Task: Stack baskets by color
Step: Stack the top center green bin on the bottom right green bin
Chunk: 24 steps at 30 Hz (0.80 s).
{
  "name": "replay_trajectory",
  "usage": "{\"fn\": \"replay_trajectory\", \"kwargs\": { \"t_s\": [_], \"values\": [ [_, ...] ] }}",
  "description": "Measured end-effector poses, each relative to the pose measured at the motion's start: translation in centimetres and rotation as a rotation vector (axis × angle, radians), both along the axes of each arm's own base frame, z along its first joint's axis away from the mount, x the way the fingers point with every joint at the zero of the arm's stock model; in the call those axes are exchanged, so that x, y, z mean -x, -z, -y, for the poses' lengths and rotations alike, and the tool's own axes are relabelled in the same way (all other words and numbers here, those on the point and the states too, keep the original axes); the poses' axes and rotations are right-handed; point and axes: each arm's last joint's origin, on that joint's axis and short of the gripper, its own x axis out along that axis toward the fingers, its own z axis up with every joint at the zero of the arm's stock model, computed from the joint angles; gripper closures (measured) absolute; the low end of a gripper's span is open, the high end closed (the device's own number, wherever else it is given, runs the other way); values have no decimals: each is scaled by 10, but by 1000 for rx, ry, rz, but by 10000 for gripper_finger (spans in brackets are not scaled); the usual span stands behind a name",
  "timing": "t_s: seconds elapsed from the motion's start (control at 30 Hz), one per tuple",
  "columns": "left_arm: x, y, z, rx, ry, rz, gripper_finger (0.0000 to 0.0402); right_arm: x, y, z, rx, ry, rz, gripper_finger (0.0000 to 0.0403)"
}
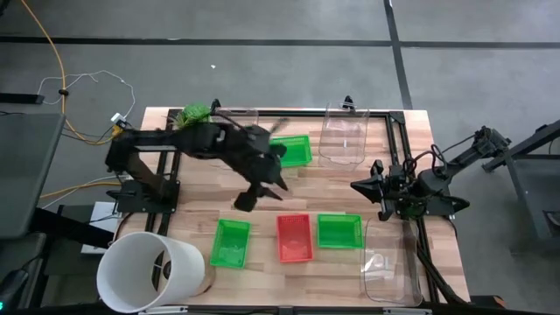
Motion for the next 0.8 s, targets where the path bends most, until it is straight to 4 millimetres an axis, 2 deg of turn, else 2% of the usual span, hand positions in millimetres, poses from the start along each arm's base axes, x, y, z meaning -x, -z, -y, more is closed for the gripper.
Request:
{"fn": "replay_trajectory", "kwargs": {
  "t_s": [0.07,0.27,0.4,0.53,0.67,0.8],
  "values": [
    [10,-16,0,2,-16,77,283,0,0,0,-2,-3,3,403],
    [32,-40,-3,-12,-100,171,300,0,0,0,2,-13,1,403],
    [45,-39,-2,32,-138,279,313,0,0,-1,4,-31,4,403],
    [63,-16,-1,115,-186,448,326,0,0,-1,-6,-35,5,403],
    [90,18,3,208,-256,579,334,0,0,-1,1,-41,8,403],
    [112,56,9,298,-329,631,334,0,-1,-1,1,-40,8,403]
  ]
}}
